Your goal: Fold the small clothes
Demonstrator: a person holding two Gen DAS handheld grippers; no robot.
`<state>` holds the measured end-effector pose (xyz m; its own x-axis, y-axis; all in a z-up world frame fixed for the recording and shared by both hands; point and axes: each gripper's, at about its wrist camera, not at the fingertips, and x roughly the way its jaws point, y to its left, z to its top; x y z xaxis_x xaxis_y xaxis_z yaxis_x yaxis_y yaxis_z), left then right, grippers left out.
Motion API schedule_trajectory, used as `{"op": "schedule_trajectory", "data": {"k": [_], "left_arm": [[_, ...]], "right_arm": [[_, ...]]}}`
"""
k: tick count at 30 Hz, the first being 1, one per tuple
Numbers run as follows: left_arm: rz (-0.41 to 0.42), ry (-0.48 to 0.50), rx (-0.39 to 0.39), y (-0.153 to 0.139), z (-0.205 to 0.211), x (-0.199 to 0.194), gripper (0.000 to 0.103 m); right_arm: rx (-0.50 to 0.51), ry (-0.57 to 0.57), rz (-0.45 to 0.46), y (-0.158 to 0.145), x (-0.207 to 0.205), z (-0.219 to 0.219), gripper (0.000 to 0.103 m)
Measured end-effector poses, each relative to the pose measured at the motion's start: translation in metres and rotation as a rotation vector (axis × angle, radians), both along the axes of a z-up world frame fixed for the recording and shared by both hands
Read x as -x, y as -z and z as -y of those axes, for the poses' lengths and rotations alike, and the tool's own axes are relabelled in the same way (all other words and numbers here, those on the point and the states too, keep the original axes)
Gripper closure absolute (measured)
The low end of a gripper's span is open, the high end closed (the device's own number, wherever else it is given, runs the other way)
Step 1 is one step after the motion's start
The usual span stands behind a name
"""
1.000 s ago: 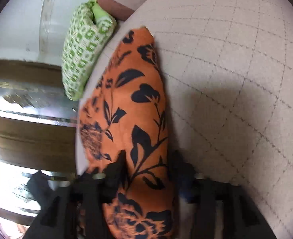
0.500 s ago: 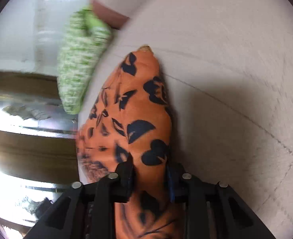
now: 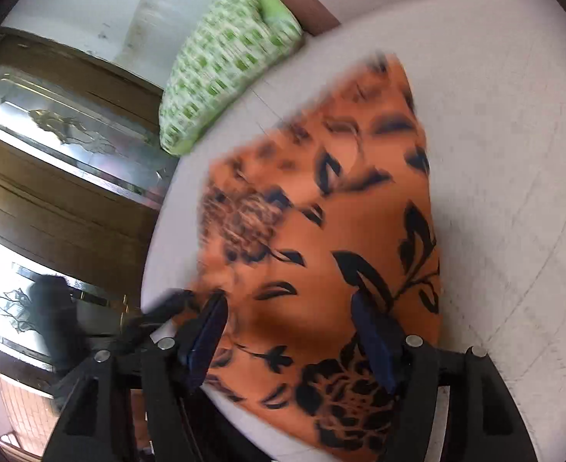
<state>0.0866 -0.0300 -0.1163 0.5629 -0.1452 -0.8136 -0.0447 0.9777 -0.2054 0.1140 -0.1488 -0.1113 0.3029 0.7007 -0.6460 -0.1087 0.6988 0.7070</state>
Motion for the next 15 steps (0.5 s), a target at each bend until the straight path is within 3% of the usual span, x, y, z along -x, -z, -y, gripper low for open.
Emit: {"op": "schedule_trajectory", "data": {"k": [1, 2, 3, 5, 6, 8, 11, 15], "left_arm": [[-0.086, 0.019, -0.033, 0.024, -0.001, 0.002, 0.061], [-0.135, 0.035, -0.029, 0.040, -0.001, 0.002, 0.063], [-0.131, 0.018, -0.004, 0.050, -0.008, 0.004, 0.062], [-0.114, -0.009, 0.047, 0.038, -0.015, 0.006, 0.062], [-0.096, -0.014, 0.068, 0.029, -0.017, 0.005, 0.060], [-0.058, 0.021, 0.083, 0.010, -0.019, 0.000, 0.043], [-0.006, 0.058, 0.108, -0.013, -0.027, -0.026, 0.036], [-0.104, 0.015, 0.186, 0.003, -0.050, -0.108, 0.038]], "right_arm": [[-0.014, 0.015, -0.018, -0.001, -0.002, 0.001, 0.034], [-0.007, 0.015, -0.025, -0.002, -0.003, 0.002, 0.034], [0.005, 0.004, -0.027, -0.001, -0.006, -0.001, 0.034], [0.048, -0.027, -0.009, -0.003, -0.001, -0.004, 0.034], [0.055, -0.031, -0.004, -0.004, -0.001, -0.006, 0.034], [0.037, -0.024, -0.019, -0.001, -0.005, -0.008, 0.034], [0.007, -0.014, -0.037, -0.002, -0.003, 0.000, 0.034], [0.018, -0.034, -0.031, -0.002, -0.003, -0.001, 0.034]]}}
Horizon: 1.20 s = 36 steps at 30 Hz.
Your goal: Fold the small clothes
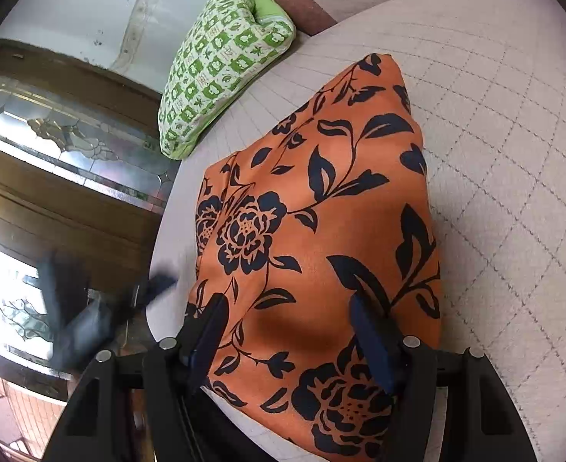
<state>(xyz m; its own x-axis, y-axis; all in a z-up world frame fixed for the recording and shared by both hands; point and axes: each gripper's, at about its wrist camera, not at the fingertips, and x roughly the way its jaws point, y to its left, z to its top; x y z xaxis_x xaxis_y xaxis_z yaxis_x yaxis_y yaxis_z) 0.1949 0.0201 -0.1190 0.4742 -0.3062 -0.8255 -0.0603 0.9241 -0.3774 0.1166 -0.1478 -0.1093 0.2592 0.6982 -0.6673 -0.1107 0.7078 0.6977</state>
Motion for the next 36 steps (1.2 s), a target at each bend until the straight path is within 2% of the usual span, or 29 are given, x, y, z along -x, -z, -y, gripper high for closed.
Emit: {"op": "schedule_trajectory", "data": {"k": [1, 3, 4, 5, 7, 8, 9, 10, 11, 12, 13, 14, 16, 19, 22, 24, 25, 26, 27, 29, 33, 36], "left_arm": [[-0.051, -0.008, 0.042, 0.011, -0.006, -0.027, 0.040], [-0.134, -0.007, 0.135, 0.026, -0.011, -0.054, 0.044], [-0.181, -0.028, 0.192, 0.035, -0.016, -0.068, 0.056], [-0.190, -0.044, 0.210, 0.037, -0.019, -0.074, 0.066], [-0.076, 0.021, 0.115, 0.020, -0.009, -0.074, 0.076], [-0.052, 0.041, 0.074, 0.020, -0.004, -0.072, 0.076], [-0.059, 0.065, 0.024, 0.030, 0.001, -0.071, 0.076], [-0.062, 0.064, 0.021, 0.040, -0.002, -0.069, 0.073], [-0.049, 0.053, 0.043, 0.037, -0.005, -0.068, 0.071], [-0.041, 0.037, 0.038, 0.031, -0.006, -0.067, 0.067], [-0.024, 0.022, 0.000, 0.023, -0.006, -0.063, 0.058], [-0.007, 0.014, -0.038, 0.016, -0.006, -0.057, 0.053], [0.069, 0.036, -0.124, -0.008, 0.004, -0.037, 0.052], [0.143, 0.045, -0.255, -0.038, 0.020, 0.005, 0.042], [0.155, 0.036, -0.277, -0.046, 0.030, 0.043, 0.037], [0.123, 0.031, -0.320, -0.038, 0.047, 0.052, 0.037], [0.118, 0.028, -0.336, -0.033, 0.055, 0.056, 0.037], [0.116, 0.023, -0.342, -0.034, 0.055, 0.060, 0.037], [0.114, 0.022, -0.347, -0.034, 0.056, 0.065, 0.037], [0.120, 0.019, -0.357, -0.036, 0.058, 0.070, 0.037], [0.137, 0.010, -0.352, -0.040, 0.062, 0.077, 0.037], [0.141, 0.008, -0.347, -0.040, 0.064, 0.079, 0.037]], "right_arm": [[-0.004, -0.004, -0.001, 0.000, -0.001, 0.000, 0.034], [-0.021, -0.005, -0.010, 0.001, -0.002, 0.003, 0.034], [-0.030, -0.003, -0.016, 0.002, -0.002, 0.005, 0.034], [-0.035, -0.002, -0.018, 0.002, -0.002, 0.005, 0.034], [-0.029, -0.013, -0.013, 0.001, -0.001, 0.004, 0.034], [-0.022, -0.019, -0.007, 0.001, -0.001, 0.003, 0.034], [-0.017, -0.023, -0.004, 0.001, -0.001, 0.002, 0.034], [-0.015, -0.028, -0.001, 0.002, 0.000, 0.001, 0.034], [-0.007, -0.037, 0.004, 0.001, 0.000, -0.001, 0.034], [-0.001, -0.042, 0.009, 0.000, 0.001, -0.002, 0.034], [-0.002, -0.042, 0.013, -0.001, 0.001, -0.002, 0.034], [-0.006, -0.040, 0.012, -0.001, 0.002, -0.001, 0.034], [-0.005, -0.032, 0.013, -0.005, 0.002, 0.000, 0.034], [0.020, -0.017, 0.066, -0.026, 0.011, -0.003, 0.034], [0.004, -0.002, 0.136, -0.041, 0.017, -0.004, 0.032], [0.005, 0.039, 0.112, -0.032, 0.012, 0.000, 0.017], [0.024, 0.047, 0.079, -0.019, 0.007, 0.000, 0.014], [0.028, 0.050, 0.033, -0.005, 0.003, 0.001, 0.014], [0.006, 0.081, 0.029, -0.004, 0.004, 0.005, 0.014], [0.003, 0.089, 0.038, -0.019, 0.007, 0.004, 0.015], [0.043, 0.076, 0.133, -0.048, 0.011, -0.001, 0.014], [0.037, 0.108, 0.103, -0.036, 0.003, 0.001, 0.014]]}}
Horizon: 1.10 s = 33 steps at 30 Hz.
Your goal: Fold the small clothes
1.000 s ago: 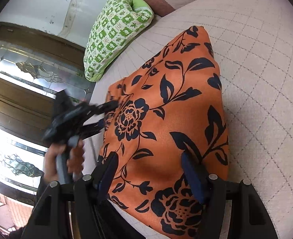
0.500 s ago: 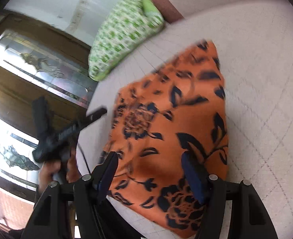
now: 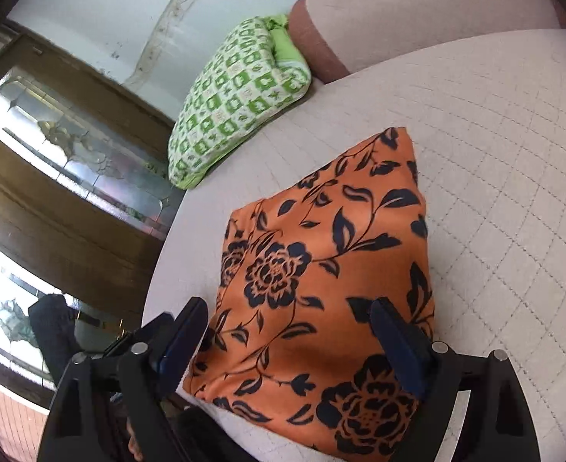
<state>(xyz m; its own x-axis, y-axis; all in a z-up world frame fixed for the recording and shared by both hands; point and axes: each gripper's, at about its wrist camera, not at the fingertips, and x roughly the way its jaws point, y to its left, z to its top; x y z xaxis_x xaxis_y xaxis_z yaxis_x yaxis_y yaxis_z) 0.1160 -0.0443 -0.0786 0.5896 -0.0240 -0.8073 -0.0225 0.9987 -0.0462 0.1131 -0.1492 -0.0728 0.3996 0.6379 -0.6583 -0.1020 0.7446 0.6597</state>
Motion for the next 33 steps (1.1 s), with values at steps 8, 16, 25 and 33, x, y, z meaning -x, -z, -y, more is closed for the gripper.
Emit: {"op": "schedule_trajectory", "data": {"k": [8, 16, 25, 33], "left_arm": [[-0.146, -0.042, 0.107, 0.056, -0.023, -0.004, 0.035], [-0.030, -0.017, 0.228, 0.028, -0.060, -0.028, 0.022], [-0.170, -0.026, 0.380, 0.072, -0.090, -0.057, 0.022], [-0.148, 0.039, 0.384, 0.080, -0.096, -0.056, 0.025]], "right_arm": [[-0.003, 0.015, -0.047, 0.007, -0.002, 0.013, 0.014], [-0.008, 0.113, -0.109, 0.038, -0.012, 0.064, 0.014], [-0.127, 0.031, -0.172, 0.067, -0.028, 0.046, 0.014], [-0.142, -0.002, -0.175, 0.079, -0.034, 0.029, 0.021]]}}
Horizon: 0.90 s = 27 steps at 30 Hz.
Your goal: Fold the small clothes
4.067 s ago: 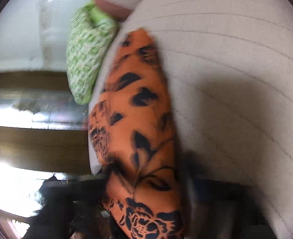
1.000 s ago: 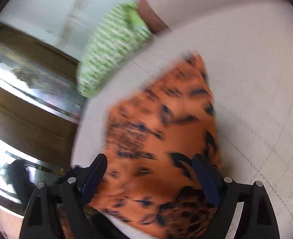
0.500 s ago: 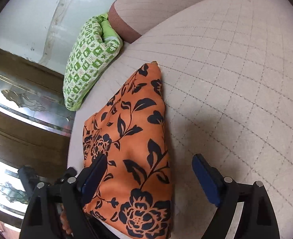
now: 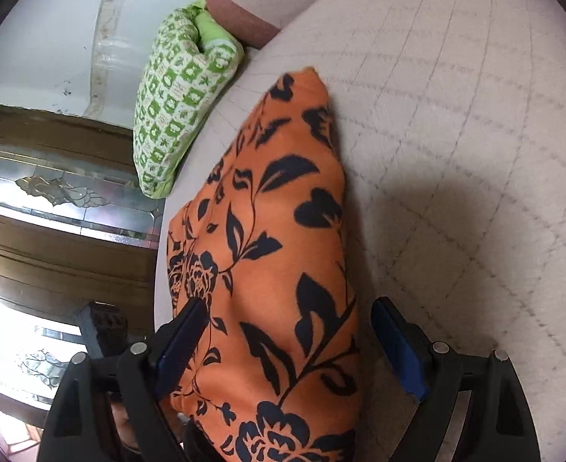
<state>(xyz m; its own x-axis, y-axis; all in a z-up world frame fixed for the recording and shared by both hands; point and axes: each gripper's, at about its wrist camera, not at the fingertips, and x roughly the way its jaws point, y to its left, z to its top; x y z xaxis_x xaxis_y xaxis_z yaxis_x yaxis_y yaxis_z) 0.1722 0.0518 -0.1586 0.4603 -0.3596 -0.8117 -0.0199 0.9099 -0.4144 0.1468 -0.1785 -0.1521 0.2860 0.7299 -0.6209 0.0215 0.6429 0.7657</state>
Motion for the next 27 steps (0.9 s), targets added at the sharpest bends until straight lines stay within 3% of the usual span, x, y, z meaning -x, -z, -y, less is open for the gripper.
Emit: {"op": "schedule_trajectory", "data": {"k": [1, 5, 7, 15, 27], "left_arm": [[0.006, 0.013, 0.016, -0.001, -0.001, 0.000, 0.046], [-0.004, 0.048, 0.047, -0.001, 0.004, -0.004, 0.068], [0.002, 0.052, 0.037, -0.007, 0.004, 0.000, 0.071], [0.095, 0.072, 0.041, -0.058, 0.008, 0.021, 0.074], [0.239, 0.149, 0.014, -0.143, 0.038, 0.023, 0.074]], "right_arm": [[0.039, -0.026, 0.011, -0.001, 0.000, -0.007, 0.033], [0.082, -0.043, -0.002, 0.004, -0.004, -0.014, 0.055], [0.097, -0.070, 0.037, -0.007, -0.001, -0.017, 0.064], [0.143, -0.095, 0.156, -0.058, 0.012, -0.010, 0.066], [0.167, -0.033, 0.307, -0.153, 0.005, 0.072, 0.067]]}}
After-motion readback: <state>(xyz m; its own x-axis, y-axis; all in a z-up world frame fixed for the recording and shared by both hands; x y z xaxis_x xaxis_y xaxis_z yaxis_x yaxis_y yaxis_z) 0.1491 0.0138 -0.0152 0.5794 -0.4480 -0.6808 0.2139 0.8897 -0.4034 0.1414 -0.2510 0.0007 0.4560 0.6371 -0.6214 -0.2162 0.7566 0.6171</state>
